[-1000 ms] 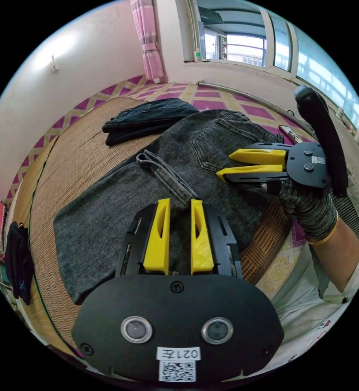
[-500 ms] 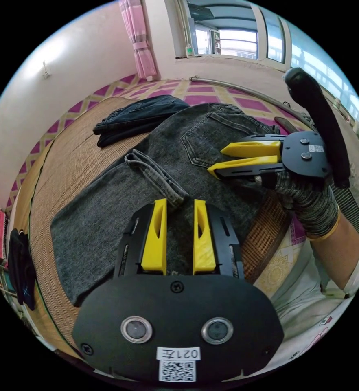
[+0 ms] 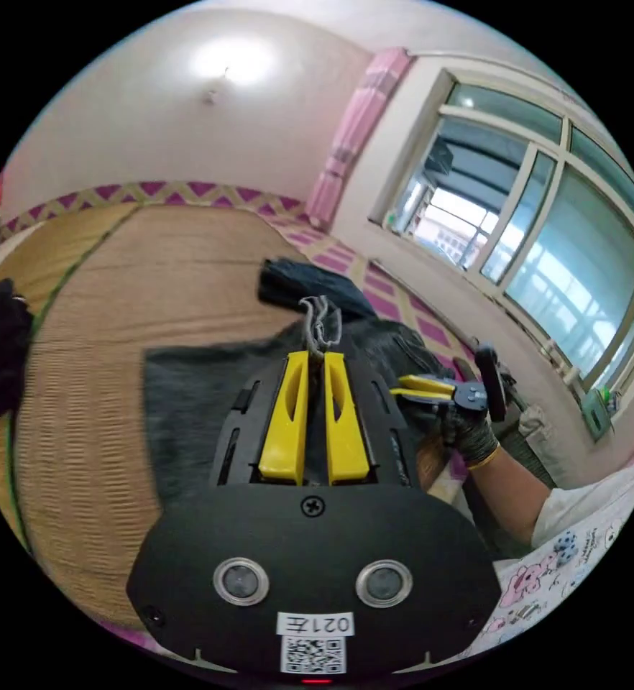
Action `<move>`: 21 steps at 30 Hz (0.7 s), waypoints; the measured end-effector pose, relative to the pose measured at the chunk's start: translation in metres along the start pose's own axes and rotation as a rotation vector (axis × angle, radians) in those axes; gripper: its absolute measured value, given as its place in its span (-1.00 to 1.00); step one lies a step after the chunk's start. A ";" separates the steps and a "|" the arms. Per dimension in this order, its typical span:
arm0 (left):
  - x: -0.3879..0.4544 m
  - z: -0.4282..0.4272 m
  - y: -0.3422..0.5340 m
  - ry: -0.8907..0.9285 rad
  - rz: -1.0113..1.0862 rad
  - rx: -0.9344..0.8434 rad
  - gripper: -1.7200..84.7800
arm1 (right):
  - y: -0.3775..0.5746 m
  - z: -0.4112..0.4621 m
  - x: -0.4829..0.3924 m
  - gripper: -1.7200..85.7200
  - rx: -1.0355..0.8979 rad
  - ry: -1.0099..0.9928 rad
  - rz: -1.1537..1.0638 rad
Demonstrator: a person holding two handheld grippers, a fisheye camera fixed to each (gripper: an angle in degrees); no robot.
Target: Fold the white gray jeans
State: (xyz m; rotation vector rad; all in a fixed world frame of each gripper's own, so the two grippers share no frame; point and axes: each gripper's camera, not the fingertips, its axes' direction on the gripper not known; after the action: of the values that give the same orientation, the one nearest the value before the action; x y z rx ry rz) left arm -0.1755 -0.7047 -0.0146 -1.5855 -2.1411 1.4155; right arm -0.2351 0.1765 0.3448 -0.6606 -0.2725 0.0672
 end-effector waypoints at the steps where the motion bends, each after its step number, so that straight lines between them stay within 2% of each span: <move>1: -0.029 -0.043 -0.005 -0.055 -0.023 0.049 -0.90 | 0.001 -0.001 0.000 -0.68 0.000 0.001 -0.001; 4: -0.109 -0.139 -0.002 -0.194 -0.136 0.123 -0.90 | 0.003 -0.005 0.002 -0.68 0.000 0.003 -0.003; 9: -0.235 -0.216 0.048 -0.406 -0.401 0.133 -0.89 | 0.006 -0.012 0.006 -0.68 0.000 -0.003 0.001; 13: -0.317 -0.189 0.100 -0.304 -0.595 -0.031 -0.89 | 0.009 -0.018 0.011 -0.68 -0.002 -0.007 -0.001; 15: -0.323 -0.203 0.104 -0.231 -0.616 0.040 -0.90 | 0.010 -0.026 0.016 -0.68 0.006 -0.043 -0.019; 17: -0.315 -0.222 0.097 -0.245 -0.617 0.074 -0.92 | 0.010 -0.056 0.024 -0.71 0.091 -0.084 -0.096; 19: -0.276 -0.246 0.071 -0.399 -0.441 0.112 -0.95 | 0.000 -0.077 0.033 -0.73 0.143 -0.098 -0.178; 21: -0.249 -0.241 0.042 -0.409 -0.294 0.067 -0.95 | -0.022 -0.084 0.042 -0.73 0.157 -0.069 -0.283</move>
State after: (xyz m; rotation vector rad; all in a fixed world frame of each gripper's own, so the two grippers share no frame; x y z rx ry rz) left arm 0.1030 -0.7601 0.1885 -0.9653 -2.3801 1.7999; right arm -0.1725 0.1155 0.3047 -0.4595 -0.4204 -0.1585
